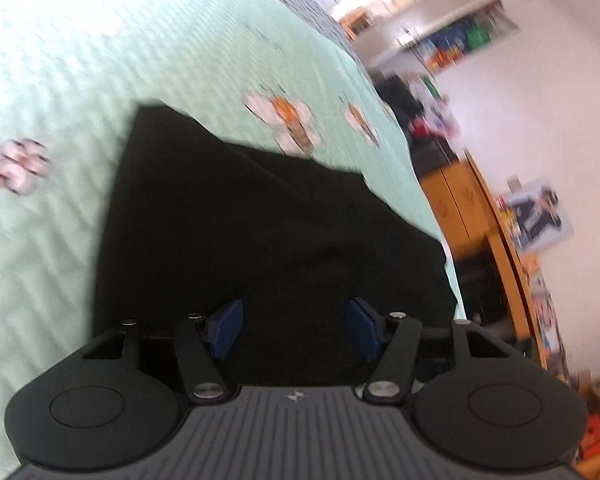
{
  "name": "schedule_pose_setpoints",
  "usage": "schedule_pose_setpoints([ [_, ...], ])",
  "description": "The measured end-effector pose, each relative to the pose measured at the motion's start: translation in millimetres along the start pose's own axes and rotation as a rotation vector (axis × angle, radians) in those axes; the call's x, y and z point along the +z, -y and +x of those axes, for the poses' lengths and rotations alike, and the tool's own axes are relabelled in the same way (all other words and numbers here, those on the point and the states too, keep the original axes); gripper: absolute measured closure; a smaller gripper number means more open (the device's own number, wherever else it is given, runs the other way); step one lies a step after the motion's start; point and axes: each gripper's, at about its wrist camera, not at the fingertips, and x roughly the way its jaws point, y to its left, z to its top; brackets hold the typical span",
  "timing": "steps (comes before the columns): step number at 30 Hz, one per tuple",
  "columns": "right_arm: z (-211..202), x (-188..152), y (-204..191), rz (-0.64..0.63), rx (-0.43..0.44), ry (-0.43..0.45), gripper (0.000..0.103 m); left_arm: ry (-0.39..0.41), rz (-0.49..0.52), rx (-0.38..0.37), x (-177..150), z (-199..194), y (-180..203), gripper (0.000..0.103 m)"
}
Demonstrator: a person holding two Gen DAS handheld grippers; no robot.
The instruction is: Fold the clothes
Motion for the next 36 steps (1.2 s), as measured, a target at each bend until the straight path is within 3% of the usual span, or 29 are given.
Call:
schedule_pose_setpoints([
  [5,1,1,-1,0.016,-0.013,0.009,0.103,0.016,-0.052,-0.021,0,-16,-8,0.041],
  [6,2,2,-11,0.008,-0.037,0.018,0.094,0.012,-0.040,-0.035,-2,-17,-5,0.039],
  [7,15,5,-35,-0.017,-0.055,0.032,0.094,0.007,-0.029,-0.049,-5,-18,-3,0.037],
  [10,25,12,-70,-0.078,0.055,0.046,0.091,-0.039,0.026,-0.048,-14,-7,5,0.037],
  [12,41,9,-84,-0.115,0.084,-0.009,0.080,-0.041,0.063,-0.035,-20,-2,9,0.037],
  [13,53,7,-86,-0.135,0.068,-0.054,0.080,-0.032,0.083,-0.031,-21,-2,10,0.037],
  [14,64,3,-81,-0.159,-0.003,-0.106,0.088,-0.029,0.096,-0.028,-23,-2,9,0.037],
  [15,70,0,-70,-0.156,-0.038,-0.128,0.103,-0.026,0.104,-0.026,-24,-3,8,0.037],
  [17,67,-2,-47,-0.071,0.026,-0.117,0.103,-0.012,0.117,-0.022,-28,-7,7,0.037],
  [22,64,8,-58,-0.081,-0.012,-0.115,0.103,0.003,0.209,0.008,-36,-8,12,0.037],
  [24,62,19,-65,-0.043,0.000,-0.098,0.094,0.013,0.221,0.010,-39,-7,13,0.035],
  [27,71,33,-90,-0.080,0.075,-0.067,0.090,0.028,0.241,0.012,-44,-4,14,0.032],
  [29,92,38,-83,-0.124,-0.016,-0.123,0.084,0.029,0.261,0.013,-45,-3,16,0.032],
  [30,100,41,-76,-0.146,-0.063,-0.147,0.103,0.023,0.264,0.010,-45,-3,17,0.031],
  [31,101,42,-62,-0.147,-0.086,-0.151,0.103,0.018,0.259,0.007,-43,-4,16,0.031],
  [33,94,45,-51,-0.038,-0.045,-0.123,0.103,0.010,0.196,-0.012,-35,-10,14,0.031],
  [35,101,43,-70,-0.094,-0.083,-0.114,0.103,0.024,0.141,-0.040,-23,-16,12,0.031],
  [36,103,46,-78,-0.105,-0.083,-0.108,0.096,0.049,0.126,-0.059,-15,-18,13,0.031],
])
